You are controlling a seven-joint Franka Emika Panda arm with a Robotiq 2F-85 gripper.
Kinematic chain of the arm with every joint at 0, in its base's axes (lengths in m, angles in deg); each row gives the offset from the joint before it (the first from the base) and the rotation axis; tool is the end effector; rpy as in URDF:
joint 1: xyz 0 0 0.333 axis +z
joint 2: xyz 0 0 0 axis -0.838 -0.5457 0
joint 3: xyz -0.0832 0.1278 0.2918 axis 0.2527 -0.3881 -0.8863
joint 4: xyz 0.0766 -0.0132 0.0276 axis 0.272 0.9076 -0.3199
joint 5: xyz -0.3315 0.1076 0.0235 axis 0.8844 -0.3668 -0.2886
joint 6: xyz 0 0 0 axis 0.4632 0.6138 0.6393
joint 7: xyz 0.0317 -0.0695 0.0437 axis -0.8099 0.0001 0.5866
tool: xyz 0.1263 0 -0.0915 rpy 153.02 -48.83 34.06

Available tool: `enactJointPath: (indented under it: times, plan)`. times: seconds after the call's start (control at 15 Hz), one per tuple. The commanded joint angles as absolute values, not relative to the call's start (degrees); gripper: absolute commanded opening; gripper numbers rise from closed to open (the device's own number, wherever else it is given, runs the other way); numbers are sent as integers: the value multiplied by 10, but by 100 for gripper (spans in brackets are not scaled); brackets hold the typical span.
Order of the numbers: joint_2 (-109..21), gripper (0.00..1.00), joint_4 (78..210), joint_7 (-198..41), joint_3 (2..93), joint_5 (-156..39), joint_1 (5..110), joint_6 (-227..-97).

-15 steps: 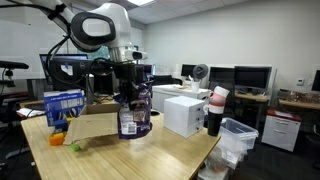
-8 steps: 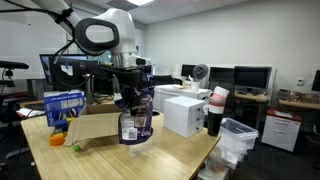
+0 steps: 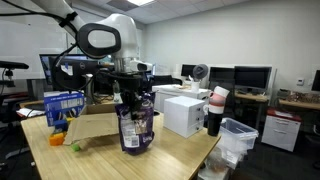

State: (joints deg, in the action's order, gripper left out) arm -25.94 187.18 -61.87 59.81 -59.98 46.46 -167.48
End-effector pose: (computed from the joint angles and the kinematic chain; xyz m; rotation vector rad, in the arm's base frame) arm 0.4270 -0.2147 0.3414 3.0746 -0.3684 0.1428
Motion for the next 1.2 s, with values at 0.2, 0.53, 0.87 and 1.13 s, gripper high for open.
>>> enactJointPath:
  times: [0.2,0.53,0.87,1.13]
  plan:
    - [-243,69,1853,-621,585,-631,458,-1656]
    - [-182,100,1819,-727,556,-639,472,-1547]
    - [-155,100,1806,-818,512,-636,493,-1495]
    - [-163,100,1802,-868,486,-651,511,-1466]
